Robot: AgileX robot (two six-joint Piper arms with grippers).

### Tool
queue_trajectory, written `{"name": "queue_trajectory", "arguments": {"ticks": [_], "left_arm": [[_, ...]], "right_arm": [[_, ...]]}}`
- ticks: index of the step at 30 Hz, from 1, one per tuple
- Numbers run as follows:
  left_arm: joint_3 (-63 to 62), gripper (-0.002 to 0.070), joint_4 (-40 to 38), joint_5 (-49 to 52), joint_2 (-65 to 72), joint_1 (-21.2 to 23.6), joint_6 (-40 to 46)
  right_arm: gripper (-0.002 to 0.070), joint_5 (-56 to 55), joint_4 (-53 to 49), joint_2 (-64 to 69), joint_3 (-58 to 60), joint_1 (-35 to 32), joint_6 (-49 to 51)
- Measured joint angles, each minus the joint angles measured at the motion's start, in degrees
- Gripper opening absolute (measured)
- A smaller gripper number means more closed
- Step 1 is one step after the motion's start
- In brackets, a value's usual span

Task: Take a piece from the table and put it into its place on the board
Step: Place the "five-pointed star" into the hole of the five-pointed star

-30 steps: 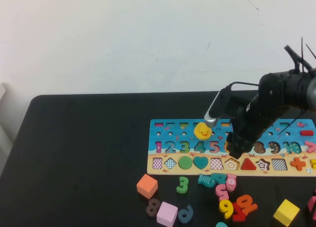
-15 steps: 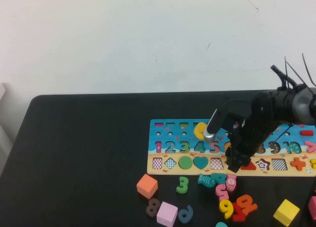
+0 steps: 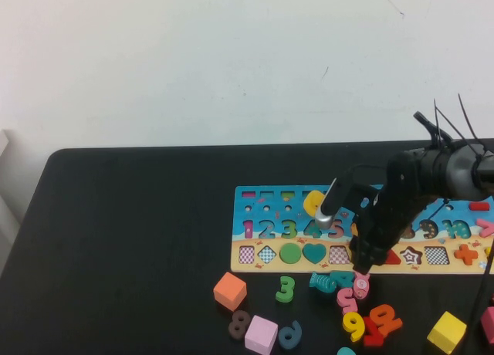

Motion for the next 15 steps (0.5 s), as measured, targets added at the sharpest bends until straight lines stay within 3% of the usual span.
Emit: {"name": "queue_trajectory", "arguments": {"ticks": [15], "left_arm": [[0.0,-0.0002,0.0,0.0,0.0,0.0,0.0]], "right_arm": [[0.0367,9.7,-5.1,0.2,-6.1,0.0,4.1]]}}
